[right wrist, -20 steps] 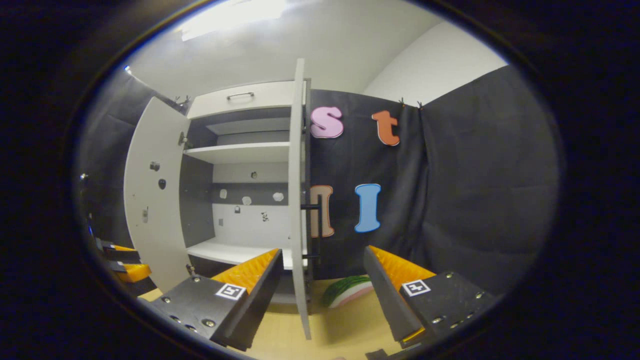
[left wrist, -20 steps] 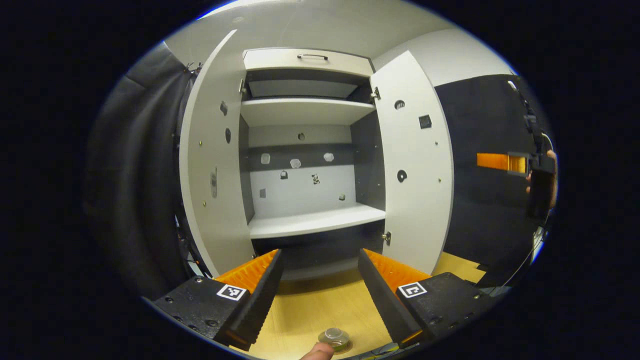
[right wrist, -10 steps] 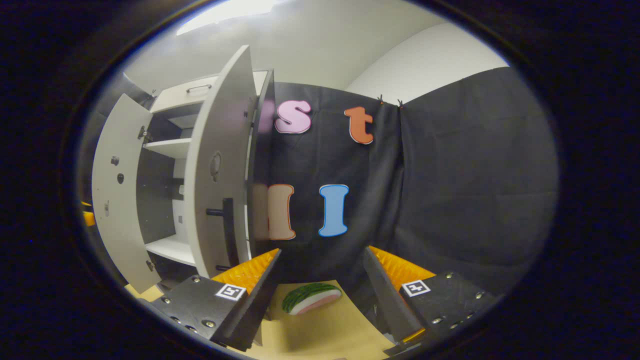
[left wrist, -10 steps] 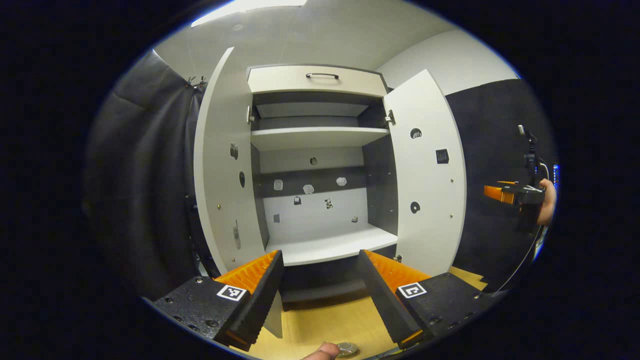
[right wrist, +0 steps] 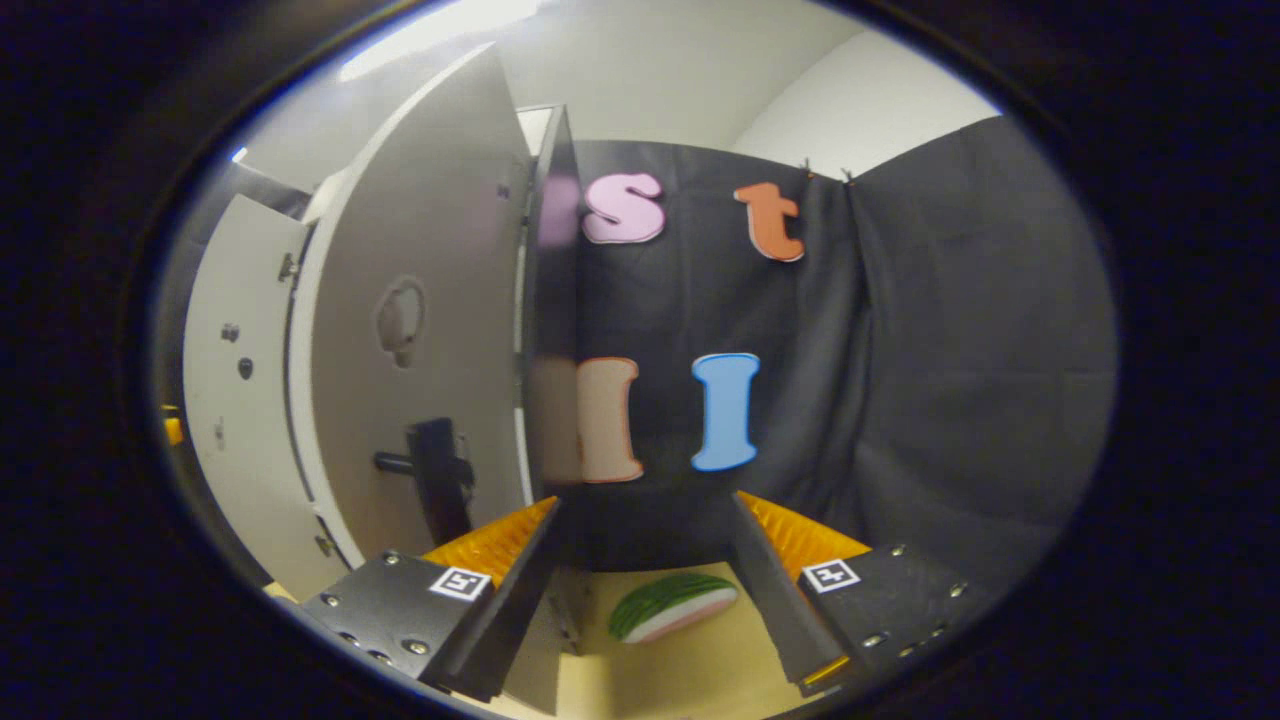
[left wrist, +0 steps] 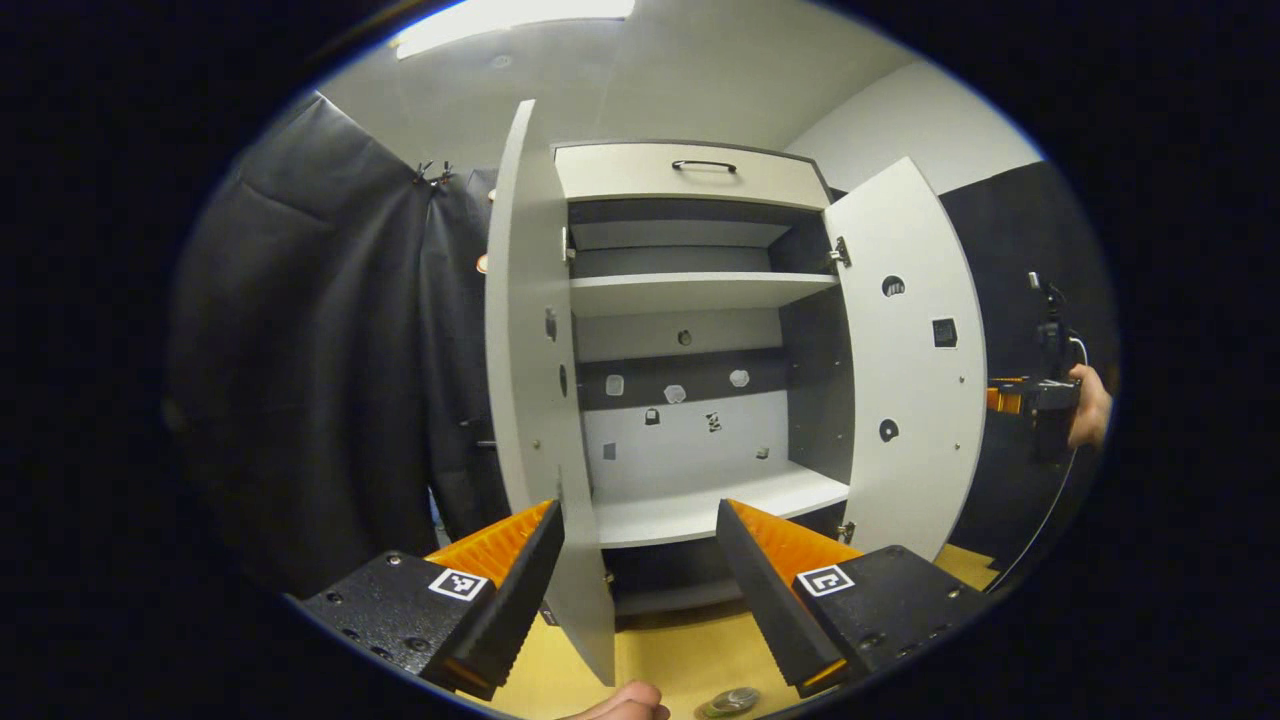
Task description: Grasp the bottle in the cabinet with the left hand and place it on the coaster, then close the right door with the right hand and the left door with the left hand.
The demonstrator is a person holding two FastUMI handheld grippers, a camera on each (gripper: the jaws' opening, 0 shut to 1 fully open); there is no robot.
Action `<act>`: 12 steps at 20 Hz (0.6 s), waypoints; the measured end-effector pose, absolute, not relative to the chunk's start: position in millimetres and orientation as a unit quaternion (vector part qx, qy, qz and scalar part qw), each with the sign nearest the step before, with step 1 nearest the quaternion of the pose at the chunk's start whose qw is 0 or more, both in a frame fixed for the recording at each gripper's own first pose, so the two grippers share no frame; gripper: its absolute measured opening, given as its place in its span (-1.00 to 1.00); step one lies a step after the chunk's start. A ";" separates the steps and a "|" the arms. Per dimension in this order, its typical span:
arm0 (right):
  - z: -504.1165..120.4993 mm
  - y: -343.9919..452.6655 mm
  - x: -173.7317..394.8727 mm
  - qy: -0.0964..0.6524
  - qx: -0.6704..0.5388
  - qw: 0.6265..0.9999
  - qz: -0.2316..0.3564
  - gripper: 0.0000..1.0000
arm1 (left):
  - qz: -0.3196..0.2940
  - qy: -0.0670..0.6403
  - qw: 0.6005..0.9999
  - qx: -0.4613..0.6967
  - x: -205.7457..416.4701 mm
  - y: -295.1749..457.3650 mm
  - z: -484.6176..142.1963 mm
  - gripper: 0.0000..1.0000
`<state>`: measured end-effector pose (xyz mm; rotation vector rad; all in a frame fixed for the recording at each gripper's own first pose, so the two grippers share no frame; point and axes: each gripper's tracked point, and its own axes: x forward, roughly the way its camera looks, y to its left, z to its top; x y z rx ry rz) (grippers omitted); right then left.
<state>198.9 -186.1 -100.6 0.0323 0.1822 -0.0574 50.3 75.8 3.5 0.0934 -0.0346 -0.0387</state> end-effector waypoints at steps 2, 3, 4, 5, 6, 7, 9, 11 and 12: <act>-92.9 -182.2 197.6 0.077 0.008 0.997 -0.028 0.75 | -0.003 -0.021 0.999 0.038 46.8 89.1 5.1 0.93; -92.1 -178.9 192.4 0.074 0.010 0.997 -0.034 0.74 | 0.002 -0.024 0.999 0.032 45.5 93.8 6.5 0.93; -91.4 -175.4 191.6 0.073 0.011 0.997 -0.035 0.67 | 0.004 -0.022 0.999 0.030 45.0 97.6 5.6 0.94; -92.8 -171.8 189.5 0.074 0.014 0.996 -0.036 0.75 | 0.009 -0.023 0.999 0.033 44.1 102.8 5.8 0.93; -93.3 -168.2 189.1 0.078 0.016 0.996 -0.038 0.69 | 0.013 -0.024 0.999 0.038 42.8 106.8 7.9 0.94; -92.6 -166.9 188.4 0.081 0.019 0.996 -0.044 0.74 | 0.012 -0.026 0.999 0.042 41.1 106.5 9.8 0.94; -86.4 -151.7 188.8 0.077 0.032 0.996 -0.043 0.75 | 0.009 -0.029 0.998 0.046 36.3 108.5 11.8 0.94; -76.2 -129.3 193.3 0.069 0.062 0.995 -0.030 0.75 | -0.002 -0.028 0.998 0.049 31.1 106.4 7.6 0.93; -74.1 -118.0 196.2 0.067 0.072 0.995 -0.023 0.75 | -0.004 -0.031 0.998 0.052 29.7 108.0 6.9 0.93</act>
